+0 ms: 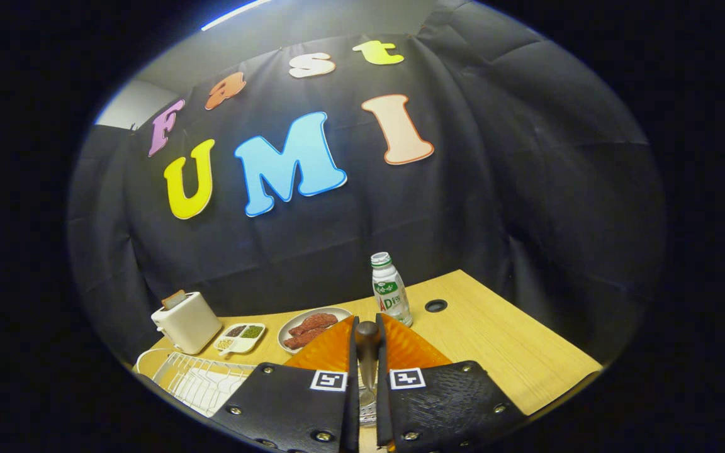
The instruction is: Take the plate from the dish rack, then take the spoon from the basket and place it into the plate.
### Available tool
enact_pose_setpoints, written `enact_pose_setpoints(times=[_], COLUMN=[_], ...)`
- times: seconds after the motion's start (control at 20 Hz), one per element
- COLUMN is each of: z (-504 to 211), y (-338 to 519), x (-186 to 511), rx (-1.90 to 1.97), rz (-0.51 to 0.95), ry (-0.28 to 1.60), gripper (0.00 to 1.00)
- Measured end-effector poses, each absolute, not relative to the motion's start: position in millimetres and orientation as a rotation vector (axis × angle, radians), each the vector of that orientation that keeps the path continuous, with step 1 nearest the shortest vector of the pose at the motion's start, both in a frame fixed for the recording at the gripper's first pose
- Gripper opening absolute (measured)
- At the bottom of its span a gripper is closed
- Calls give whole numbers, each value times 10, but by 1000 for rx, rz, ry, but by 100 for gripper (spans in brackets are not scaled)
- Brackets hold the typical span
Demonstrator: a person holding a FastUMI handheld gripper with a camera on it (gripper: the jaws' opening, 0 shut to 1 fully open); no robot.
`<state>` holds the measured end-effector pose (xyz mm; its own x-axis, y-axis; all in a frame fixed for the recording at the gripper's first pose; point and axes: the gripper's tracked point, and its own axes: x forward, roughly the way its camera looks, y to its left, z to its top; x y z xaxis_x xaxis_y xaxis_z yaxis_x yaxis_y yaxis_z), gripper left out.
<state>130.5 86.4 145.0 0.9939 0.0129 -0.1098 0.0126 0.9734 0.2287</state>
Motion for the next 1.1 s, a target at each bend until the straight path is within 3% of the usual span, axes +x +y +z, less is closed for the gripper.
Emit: enact_pose_setpoints(times=[0.55,0.85,1.1], z=[2279,2026,1513], y=[2086,2847,3185], x=[463,-186,-581], rx=[160,120,83], rz=[349,503,543], ry=[92,152,230], gripper=[10,10,10])
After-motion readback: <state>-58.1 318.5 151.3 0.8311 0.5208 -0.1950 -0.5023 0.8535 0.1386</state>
